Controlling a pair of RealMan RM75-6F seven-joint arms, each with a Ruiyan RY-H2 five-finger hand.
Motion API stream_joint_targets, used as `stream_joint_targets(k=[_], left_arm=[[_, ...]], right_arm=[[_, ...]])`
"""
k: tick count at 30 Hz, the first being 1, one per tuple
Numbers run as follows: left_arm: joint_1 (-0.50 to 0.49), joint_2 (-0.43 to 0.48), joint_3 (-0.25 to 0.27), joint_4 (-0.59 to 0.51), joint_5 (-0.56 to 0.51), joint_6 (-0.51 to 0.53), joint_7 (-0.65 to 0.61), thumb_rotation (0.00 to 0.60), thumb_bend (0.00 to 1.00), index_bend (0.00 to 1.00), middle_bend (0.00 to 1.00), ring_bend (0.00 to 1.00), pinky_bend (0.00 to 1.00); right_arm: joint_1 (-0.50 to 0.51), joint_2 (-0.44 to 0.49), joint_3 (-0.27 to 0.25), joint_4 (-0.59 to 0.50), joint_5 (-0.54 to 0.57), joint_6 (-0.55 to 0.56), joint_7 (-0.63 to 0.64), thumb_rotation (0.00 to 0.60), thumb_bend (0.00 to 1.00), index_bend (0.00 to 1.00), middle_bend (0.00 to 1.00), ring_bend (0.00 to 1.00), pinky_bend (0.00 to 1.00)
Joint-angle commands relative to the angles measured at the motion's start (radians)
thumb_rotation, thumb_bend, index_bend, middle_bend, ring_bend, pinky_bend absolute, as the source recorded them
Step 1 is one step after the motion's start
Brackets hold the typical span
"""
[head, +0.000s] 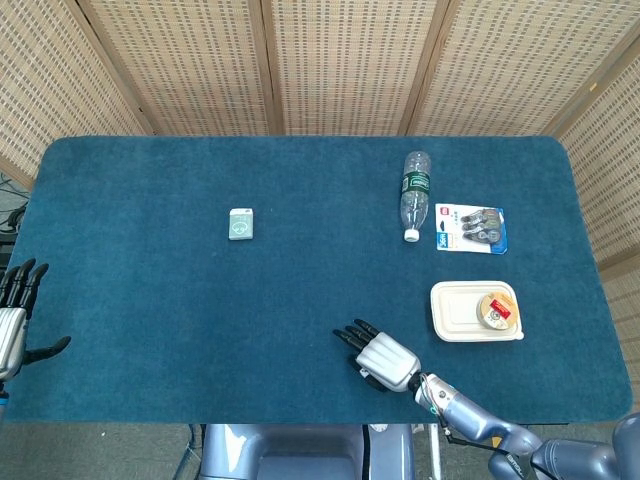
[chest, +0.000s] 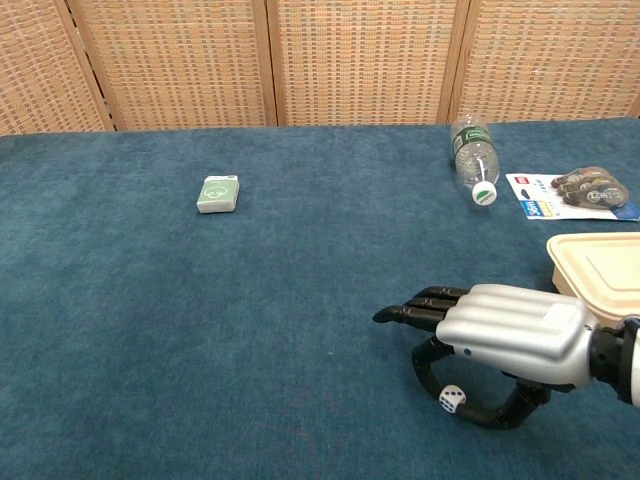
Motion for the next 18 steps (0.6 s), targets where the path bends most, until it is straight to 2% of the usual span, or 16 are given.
stream_joint_targets(k=[1, 6, 9, 13, 18], left_arm=[[0.0, 0.0, 0.0, 0.0, -0.002, -0.001, -0.001, 0.6, 0.0, 0.0, 0.0, 0.0, 0.0], [-0.001, 0.002, -0.001, -0.002, -0.003, -0.003, -0.004, 0.6, 0.0, 0.0, 0.0, 0.0, 0.0], [0.0, 0.004, -0.001, -0.002, -0.004, -0.002, -0.008, 0.6, 0.0, 0.0, 0.0, 0.0, 0.0], [-0.001, 0.006, 0.0, -0.002, -0.004, -0.005, -0.01, 0.6, 0.0, 0.0, 0.0, 0.0, 0.0], [-0.001, 0.01, 0.001, -0.004, -0.002, -0.004, -0.019, 0.6, 0.0, 0.0, 0.0, 0.0, 0.0]], right_arm=[[0.001, 0.001, -0.003, -0.004, -0.001, 0.002, 0.005, 0.6, 0.47, 0.51, 0.0, 0.0, 0.0], [0.007, 0.017, 0.009, -0.036, 0.0, 0.019, 0.02, 0.6, 0.47, 0.51, 0.0, 0.0, 0.0], [0.022, 0.05, 0.038, -0.075, 0.003, 0.033, 0.004, 0.6, 0.47, 0.51, 0.0, 0.0, 0.0], [0.059, 0.121, 0.113, -0.163, 0.032, 0.032, -0.06, 0.6, 0.47, 0.51, 0.0, 0.0, 0.0], [0.119, 0.231, 0.244, -0.297, 0.143, 0.0, -0.187, 0.6, 0.47, 0.51, 0.0, 0.0, 0.0]])
